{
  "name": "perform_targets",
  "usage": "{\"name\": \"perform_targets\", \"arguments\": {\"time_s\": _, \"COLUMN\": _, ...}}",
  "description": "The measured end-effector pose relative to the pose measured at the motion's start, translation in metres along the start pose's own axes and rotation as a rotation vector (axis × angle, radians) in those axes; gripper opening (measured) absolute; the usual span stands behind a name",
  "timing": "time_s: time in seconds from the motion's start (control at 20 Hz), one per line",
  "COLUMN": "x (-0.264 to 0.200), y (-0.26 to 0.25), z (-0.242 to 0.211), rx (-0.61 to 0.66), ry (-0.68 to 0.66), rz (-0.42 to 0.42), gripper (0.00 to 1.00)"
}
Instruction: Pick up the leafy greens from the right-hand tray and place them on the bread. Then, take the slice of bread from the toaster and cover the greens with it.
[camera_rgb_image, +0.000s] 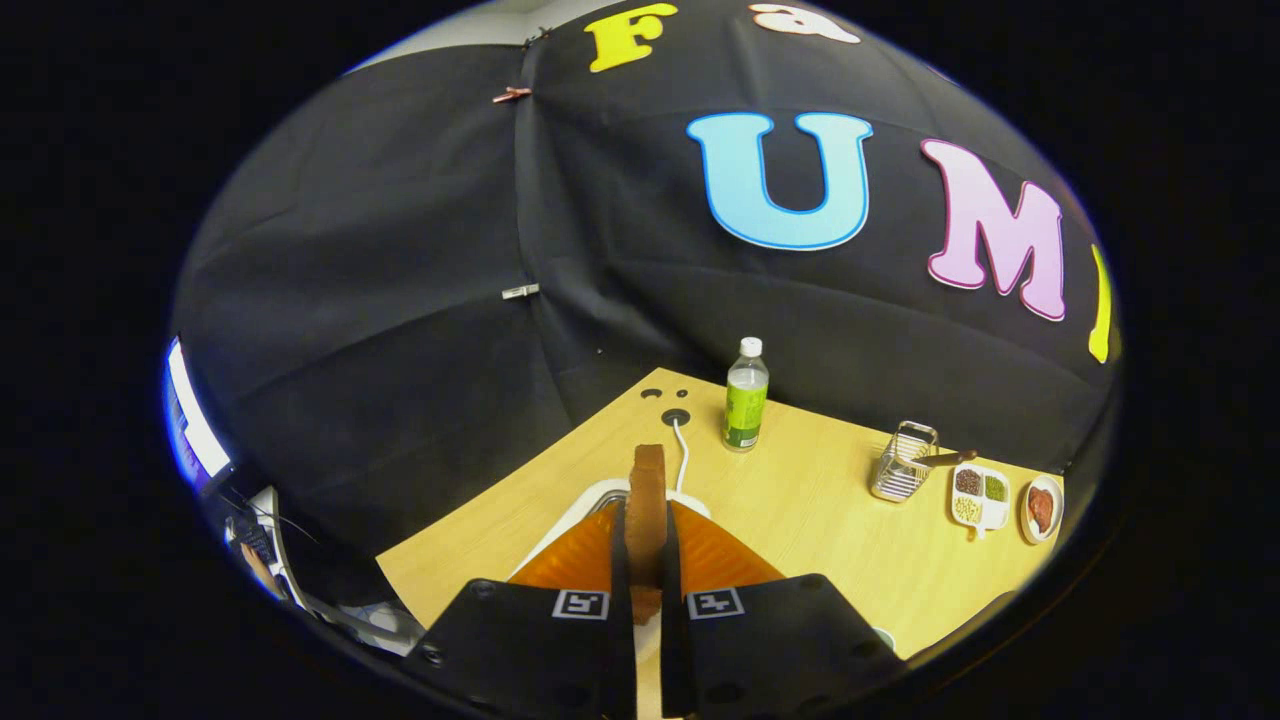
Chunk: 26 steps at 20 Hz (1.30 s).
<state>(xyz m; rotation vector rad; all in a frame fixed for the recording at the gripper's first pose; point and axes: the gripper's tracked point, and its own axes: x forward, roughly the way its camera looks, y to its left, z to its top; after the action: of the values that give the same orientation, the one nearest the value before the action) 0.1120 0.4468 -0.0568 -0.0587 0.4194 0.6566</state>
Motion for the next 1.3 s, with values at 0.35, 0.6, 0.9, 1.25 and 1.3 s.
{"name": "perform_targets", "arguments": {"time_s": 0.35, "x": -0.043, "y": -0.062, "z": -0.014, "rx": 0.064, "ry": -0.011, "rz": -0.073, "gripper": 0.14}}
{"name": "perform_targets", "arguments": {"time_s": 0.6, "x": -0.062, "y": -0.107, "z": -0.064, "rx": 0.189, "ry": 0.065, "rz": -0.134, "gripper": 0.14}}
{"name": "perform_targets", "arguments": {"time_s": 0.9, "x": -0.073, "y": -0.137, "z": -0.117, "rx": 0.299, "ry": 0.135, "rz": -0.177, "gripper": 0.14}}
{"name": "perform_targets", "arguments": {"time_s": 1.25, "x": -0.075, "y": -0.139, "z": -0.163, "rx": 0.396, "ry": 0.192, "rz": -0.177, "gripper": 0.14}}
{"name": "perform_targets", "arguments": {"time_s": 1.3, "x": -0.075, "y": -0.14, "z": -0.167, "rx": 0.404, "ry": 0.195, "rz": -0.18, "gripper": 0.14}}
